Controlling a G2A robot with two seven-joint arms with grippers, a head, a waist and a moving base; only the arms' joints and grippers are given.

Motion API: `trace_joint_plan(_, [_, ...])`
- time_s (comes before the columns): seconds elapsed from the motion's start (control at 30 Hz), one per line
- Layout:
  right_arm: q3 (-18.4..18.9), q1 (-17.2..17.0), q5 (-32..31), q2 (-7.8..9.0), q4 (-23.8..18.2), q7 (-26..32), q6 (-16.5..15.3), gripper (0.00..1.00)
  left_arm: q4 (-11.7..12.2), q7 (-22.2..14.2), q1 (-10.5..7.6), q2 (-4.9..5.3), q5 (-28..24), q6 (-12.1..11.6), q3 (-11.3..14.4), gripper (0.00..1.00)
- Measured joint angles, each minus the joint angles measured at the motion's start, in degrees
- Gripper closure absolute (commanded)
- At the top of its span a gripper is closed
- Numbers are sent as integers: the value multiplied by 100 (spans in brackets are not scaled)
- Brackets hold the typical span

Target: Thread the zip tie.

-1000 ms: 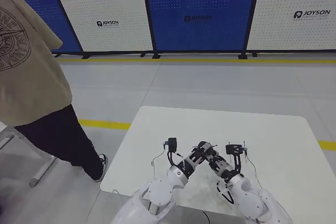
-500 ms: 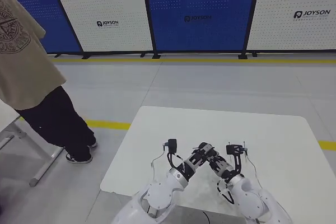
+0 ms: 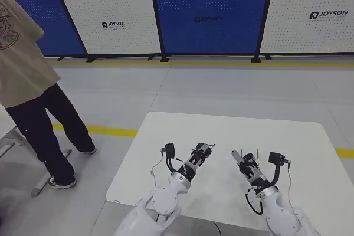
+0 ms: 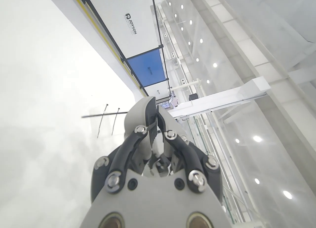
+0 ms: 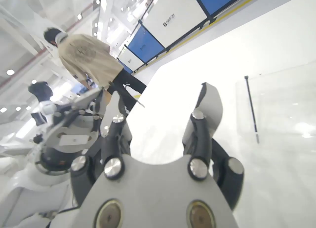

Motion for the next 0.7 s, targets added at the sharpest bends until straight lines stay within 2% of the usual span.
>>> trace_joint_plan(0.1, [279,-175,605,24,-118,-43,-310,0,19,-38,3,17,163,119,-52,100])
trace_joint_plan(0.2, [546,-321,1113,51,-173,0,-507,0,118,24,-53,42,742,439,-49,100])
trace_joint_plan(0.23, [567,-332,1189,53,-172,14,-513,0,132,61,-62,42,858,481,-37,100])
trace_joint_plan(0.53, [562,-330,1176,52,-169,18,-506,0,156,50,-71,41,881,500,-18,100])
trace_joint_plan(0.7, [562,-330,1176,52,-169,18,-506,0,381,-58,-231,32,1337,856,142,100])
